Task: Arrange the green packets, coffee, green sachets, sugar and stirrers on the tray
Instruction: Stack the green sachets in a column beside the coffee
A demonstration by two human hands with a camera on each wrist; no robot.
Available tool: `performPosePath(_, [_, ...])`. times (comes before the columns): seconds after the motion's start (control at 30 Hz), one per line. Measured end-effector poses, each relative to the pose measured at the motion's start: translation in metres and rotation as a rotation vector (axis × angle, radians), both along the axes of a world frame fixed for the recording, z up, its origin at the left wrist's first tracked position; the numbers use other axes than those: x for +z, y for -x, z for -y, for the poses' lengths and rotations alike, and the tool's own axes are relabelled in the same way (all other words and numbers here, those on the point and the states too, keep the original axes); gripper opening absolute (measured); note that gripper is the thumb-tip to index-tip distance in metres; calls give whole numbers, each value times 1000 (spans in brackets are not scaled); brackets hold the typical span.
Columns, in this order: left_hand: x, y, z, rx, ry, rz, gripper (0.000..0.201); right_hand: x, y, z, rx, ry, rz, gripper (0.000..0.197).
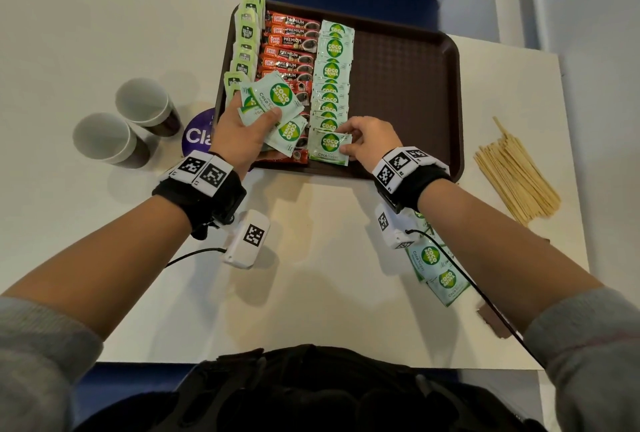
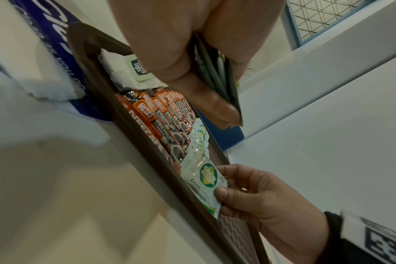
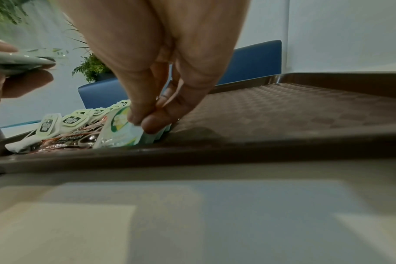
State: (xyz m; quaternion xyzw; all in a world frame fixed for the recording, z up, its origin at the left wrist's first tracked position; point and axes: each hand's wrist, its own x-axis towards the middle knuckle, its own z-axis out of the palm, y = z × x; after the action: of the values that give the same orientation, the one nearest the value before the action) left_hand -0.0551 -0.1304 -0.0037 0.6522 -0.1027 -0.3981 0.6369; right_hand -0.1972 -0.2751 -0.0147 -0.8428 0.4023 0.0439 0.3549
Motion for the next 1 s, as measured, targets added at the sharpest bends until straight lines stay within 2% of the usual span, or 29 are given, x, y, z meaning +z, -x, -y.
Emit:
performPosePath(0.13, [0,0,0,-23,-1,4,41,-5,-4,-1,-31,-13,24,32])
performPosePath(0.3, [-1,-1,-2,-15,-10,13,42,-11,-6,-2,-34,42,19,44])
performPosePath(0.5, [-2,2,-1,-24,-2,3,40,-15,-6,-2,-90,22,56,44])
performPosePath(0.63, [-4,4,0,-32,9,-4,38,-13,-5,-3,-88,48,95,39])
performPosePath(0.73, [-5,6,1,-66,19,-13,35,-1,-9,-5,-78,75,195,29])
performPosePath(0.87, [-5,9,0,-179,28,-2,32,17,-24,-10,-130,-67,318,24])
performPosePath(1.0, [-4,12,-2,-235,24,-32,33,26,-34,-12,-78,-103,320,27])
